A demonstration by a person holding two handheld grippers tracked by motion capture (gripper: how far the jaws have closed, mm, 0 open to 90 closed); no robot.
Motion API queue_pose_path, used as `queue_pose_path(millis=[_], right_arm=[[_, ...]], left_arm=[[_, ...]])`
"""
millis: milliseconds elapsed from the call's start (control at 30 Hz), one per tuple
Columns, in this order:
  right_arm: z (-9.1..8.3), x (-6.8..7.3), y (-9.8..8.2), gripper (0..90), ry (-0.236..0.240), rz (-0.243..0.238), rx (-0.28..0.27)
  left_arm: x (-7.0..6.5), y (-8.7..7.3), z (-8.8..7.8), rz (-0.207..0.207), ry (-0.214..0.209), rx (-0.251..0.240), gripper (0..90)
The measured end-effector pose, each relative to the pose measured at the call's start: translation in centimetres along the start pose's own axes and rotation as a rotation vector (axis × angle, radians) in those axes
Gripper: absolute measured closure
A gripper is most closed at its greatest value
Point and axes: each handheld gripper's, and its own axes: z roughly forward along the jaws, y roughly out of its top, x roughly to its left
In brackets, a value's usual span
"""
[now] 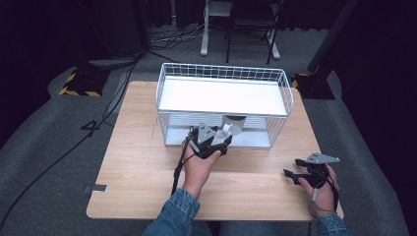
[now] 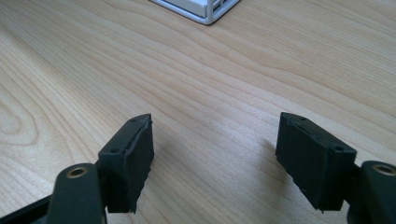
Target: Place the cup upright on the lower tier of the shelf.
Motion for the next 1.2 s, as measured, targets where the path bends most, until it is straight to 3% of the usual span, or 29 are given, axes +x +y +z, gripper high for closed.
queue_pose_path(millis=[67, 100, 167, 400, 733, 933, 1200], right_arm=[[0.0, 0.0, 0.0, 28.0, 0.000, 0.001, 0.001], [0.0, 0.0, 0.0, 28.0, 0.000, -0.001, 0.000], [0.0, 0.0, 0.0, 28.0, 0.000, 0.000, 0.000], [0.0, 0.0, 0.0, 28.0, 0.000, 0.000, 0.000], [0.0, 0.0, 0.0, 28.0, 0.000, 0.000, 0.000], [0.0, 0.0, 0.0, 28.0, 0.000, -0.001, 0.000], [0.0, 0.0, 0.0, 28.0, -0.001, 0.000, 0.000]], left_arm=[[-0.1, 0.1, -0.3, 0.004, -0.006, -0.004, 36.2], [-0.1, 0.1, -1.0, -0.010, -0.034, -0.011, 36.2], [0.0, 0.1, -1.7, -0.013, -0.050, -0.010, 36.2], [0.6, -0.3, -3.8, 0.001, -0.054, 0.004, 35.9], [1.8, -1.3, -7.0, 0.001, -0.050, 0.007, 33.6], [2.4, -1.8, -9.2, 0.044, -0.020, 0.036, 32.4], [3.7, -3.1, -11.4, 0.069, 0.011, 0.078, 31.7]])
